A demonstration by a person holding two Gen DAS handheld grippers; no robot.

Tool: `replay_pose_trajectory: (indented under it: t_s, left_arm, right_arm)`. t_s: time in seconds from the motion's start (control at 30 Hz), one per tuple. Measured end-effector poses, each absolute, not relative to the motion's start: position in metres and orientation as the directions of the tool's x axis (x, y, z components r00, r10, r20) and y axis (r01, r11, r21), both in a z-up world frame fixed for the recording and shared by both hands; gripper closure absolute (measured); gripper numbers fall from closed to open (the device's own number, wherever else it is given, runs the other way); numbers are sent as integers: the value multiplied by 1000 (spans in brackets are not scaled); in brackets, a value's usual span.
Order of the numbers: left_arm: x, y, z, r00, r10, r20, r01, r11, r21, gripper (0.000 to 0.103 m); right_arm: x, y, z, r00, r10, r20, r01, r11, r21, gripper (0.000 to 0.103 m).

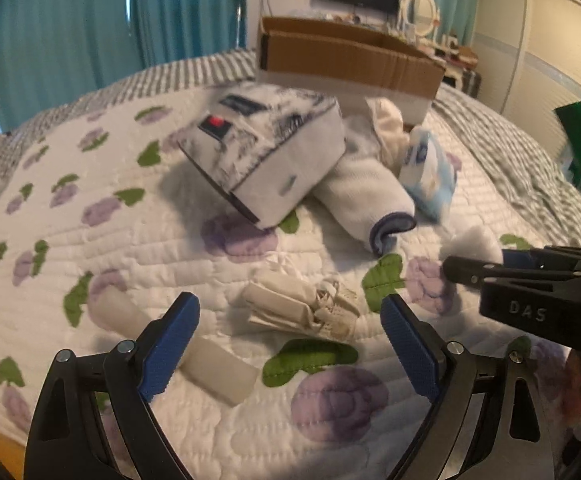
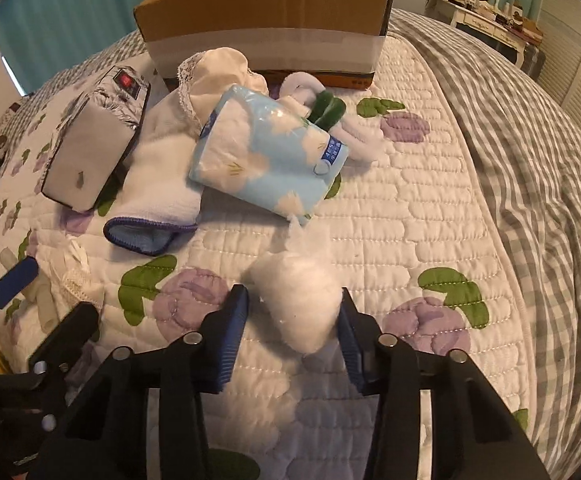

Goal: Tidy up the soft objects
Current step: 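Grasp the white cotton ball with the right tool while the left tool grasps the white glove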

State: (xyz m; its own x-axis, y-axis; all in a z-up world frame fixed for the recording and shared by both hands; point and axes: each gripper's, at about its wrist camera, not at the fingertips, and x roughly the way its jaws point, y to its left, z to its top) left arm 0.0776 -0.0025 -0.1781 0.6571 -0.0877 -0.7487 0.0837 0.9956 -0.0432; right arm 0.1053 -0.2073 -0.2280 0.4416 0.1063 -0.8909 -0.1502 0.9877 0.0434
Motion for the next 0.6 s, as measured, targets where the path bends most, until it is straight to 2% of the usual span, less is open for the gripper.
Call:
replay_pose_trajectory:
  t_s: [0.1,0.13,0.17,0.2,0.37,0.6]
  left_arm:
    - [85,-3,-183,644,-109,-757,108,993,-51,12]
    - [85,-4,-184,646,-114,-755,117,992,-49,17]
    - [85,-6,-184,644,-119,-756,131,990,-45,31]
    - [85,-8,-185,642,-111,-759,133,991,-32,39]
    - [80,-12,-182,650,-127,-749,166,986,-22,45]
    - [72,-10,-166,681,-115,-724,174,985,7,45]
  right_arm:
    - [105,-208,-227,450,102,-887,-151,988,37,68]
    - [104,-208,-227,452,106,-886,-151,988,42,69]
    - [107,-207,-226,452,110,-885,-151,987,46,70]
    - [107,-207,-226,452,113,-885,-151,987,49,71]
    - [107,-206,-223,452,129,-883,-149,987,67,71]
    - [95,-203,-202,492,156,-857,-170,982,81,73]
